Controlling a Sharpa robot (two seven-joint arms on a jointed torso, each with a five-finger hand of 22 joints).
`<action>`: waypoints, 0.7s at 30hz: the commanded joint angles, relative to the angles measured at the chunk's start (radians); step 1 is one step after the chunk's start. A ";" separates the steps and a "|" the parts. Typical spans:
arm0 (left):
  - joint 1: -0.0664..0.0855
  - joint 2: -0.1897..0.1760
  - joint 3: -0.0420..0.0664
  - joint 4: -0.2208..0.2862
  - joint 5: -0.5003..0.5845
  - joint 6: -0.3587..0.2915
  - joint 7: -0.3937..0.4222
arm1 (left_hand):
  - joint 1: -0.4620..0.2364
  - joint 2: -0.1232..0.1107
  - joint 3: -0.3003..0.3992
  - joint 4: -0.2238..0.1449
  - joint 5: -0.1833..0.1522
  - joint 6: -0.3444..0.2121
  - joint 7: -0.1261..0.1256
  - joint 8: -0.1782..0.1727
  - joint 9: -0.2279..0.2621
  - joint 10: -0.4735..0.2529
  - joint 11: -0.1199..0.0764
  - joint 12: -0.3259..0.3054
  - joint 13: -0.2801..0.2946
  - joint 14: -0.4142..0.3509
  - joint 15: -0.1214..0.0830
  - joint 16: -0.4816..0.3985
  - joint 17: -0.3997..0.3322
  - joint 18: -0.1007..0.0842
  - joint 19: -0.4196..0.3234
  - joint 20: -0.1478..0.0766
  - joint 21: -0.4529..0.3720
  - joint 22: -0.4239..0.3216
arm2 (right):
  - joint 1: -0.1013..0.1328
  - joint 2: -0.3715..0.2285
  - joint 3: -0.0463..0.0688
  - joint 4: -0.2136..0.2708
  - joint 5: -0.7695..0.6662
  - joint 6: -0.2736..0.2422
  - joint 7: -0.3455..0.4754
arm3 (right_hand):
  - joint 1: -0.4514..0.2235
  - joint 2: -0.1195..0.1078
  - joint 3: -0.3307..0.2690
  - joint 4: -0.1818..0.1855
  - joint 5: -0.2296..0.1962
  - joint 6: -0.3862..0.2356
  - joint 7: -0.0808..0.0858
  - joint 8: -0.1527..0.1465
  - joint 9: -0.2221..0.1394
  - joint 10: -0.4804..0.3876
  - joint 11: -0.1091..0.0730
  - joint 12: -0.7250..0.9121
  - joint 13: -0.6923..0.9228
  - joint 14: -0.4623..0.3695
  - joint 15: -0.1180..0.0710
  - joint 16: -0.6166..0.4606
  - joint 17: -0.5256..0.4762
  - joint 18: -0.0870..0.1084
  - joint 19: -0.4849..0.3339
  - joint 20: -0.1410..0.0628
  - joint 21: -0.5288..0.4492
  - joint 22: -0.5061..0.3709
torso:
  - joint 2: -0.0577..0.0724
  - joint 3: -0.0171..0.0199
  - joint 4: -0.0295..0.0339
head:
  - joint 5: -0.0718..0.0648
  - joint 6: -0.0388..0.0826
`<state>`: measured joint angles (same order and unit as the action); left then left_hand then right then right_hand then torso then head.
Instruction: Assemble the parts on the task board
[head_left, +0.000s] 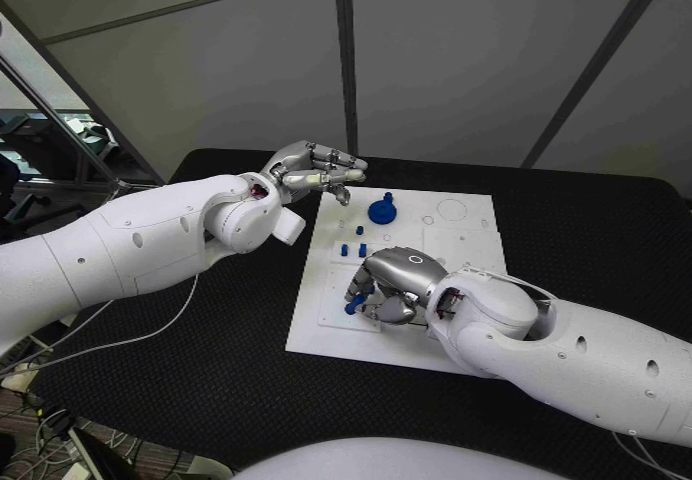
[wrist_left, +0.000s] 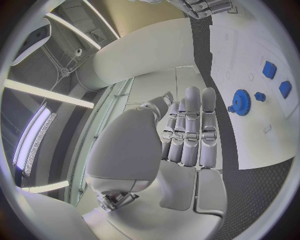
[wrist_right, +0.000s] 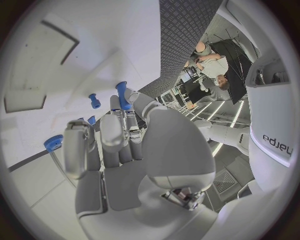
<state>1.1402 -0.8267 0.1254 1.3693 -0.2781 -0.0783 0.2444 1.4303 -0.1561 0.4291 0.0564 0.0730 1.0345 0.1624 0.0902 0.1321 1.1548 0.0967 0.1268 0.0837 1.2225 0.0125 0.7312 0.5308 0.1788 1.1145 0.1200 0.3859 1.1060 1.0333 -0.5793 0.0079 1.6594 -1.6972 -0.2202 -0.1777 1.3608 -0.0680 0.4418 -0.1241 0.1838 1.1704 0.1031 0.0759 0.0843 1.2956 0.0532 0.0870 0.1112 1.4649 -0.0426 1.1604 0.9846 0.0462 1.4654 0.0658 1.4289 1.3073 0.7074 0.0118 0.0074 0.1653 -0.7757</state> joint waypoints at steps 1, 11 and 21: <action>0.002 0.001 0.001 0.001 0.005 0.012 0.002 | -0.004 0.001 0.001 -0.003 0.005 0.000 0.005 -0.006 0.001 0.000 0.005 -0.006 0.001 -0.002 0.006 -0.005 -0.001 0.003 -0.006 0.001 -0.002 -0.002 | 0.001 0.005 -0.007 -0.002 -0.041 0.017 -0.015 | -0.009 -0.001 -0.003 -0.007 0.001 -0.005 0.010 -0.008 -0.002 0.010 -0.012 -0.006 -0.002 0.010 -0.001 0.001 -0.004 -0.006 0.038 -0.005 -0.004 0.121 | 0.000 0.0000 0.0008 | 0.000 0.000; 0.002 0.000 0.001 0.001 0.005 0.013 0.000 | -0.004 0.001 0.001 -0.003 0.005 0.000 0.005 -0.006 0.001 0.000 0.005 -0.006 0.001 -0.002 0.006 -0.005 -0.001 0.003 -0.006 0.001 -0.002 -0.002 | 0.001 0.017 -0.024 -0.007 -0.041 -0.027 0.017 | -0.090 -0.074 -0.031 0.008 -0.044 -0.109 0.022 -0.015 -0.020 -0.173 0.034 -0.027 -0.042 -0.004 0.037 -0.023 -0.043 0.011 0.005 0.028 -0.075 0.056 | 0.000 -0.0001 0.0002 | 0.000 0.000; 0.002 -0.002 0.001 0.001 0.005 0.015 -0.003 | -0.006 0.002 0.001 -0.003 0.005 0.000 0.006 -0.007 0.001 0.000 0.006 -0.007 0.001 -0.002 0.006 -0.006 -0.002 0.003 -0.006 0.002 -0.003 -0.003 | 0.001 0.016 -0.026 -0.005 -0.029 -0.104 0.042 | -0.089 -0.086 -0.066 0.008 -0.052 -0.149 0.006 -0.015 -0.020 -0.218 0.042 -0.025 -0.042 -0.009 0.044 -0.037 -0.065 0.020 -0.009 0.039 -0.109 0.025 | 0.000 0.0001 0.0002 | 0.000 0.002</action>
<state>1.1402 -0.8282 0.1254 1.3694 -0.2780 -0.0751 0.2411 1.4304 -0.1562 0.4291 0.0564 0.0730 1.0345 0.1624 0.0902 0.1319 1.1548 0.0967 0.1268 0.0837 1.2225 0.0125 0.7313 0.5300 0.1788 1.1145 0.1200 0.3859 1.1042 1.0326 -0.5632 -0.0180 1.6516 -1.7278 -0.2651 -0.1613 1.2695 -0.1431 0.3808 -0.1172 0.1367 1.0262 0.1087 0.0660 0.0653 1.0841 0.0964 0.0558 0.0694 1.4560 -0.0052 1.1291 0.9203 0.0464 1.4547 0.0987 1.3232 1.3073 0.7070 0.0116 0.0081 0.1655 -0.7747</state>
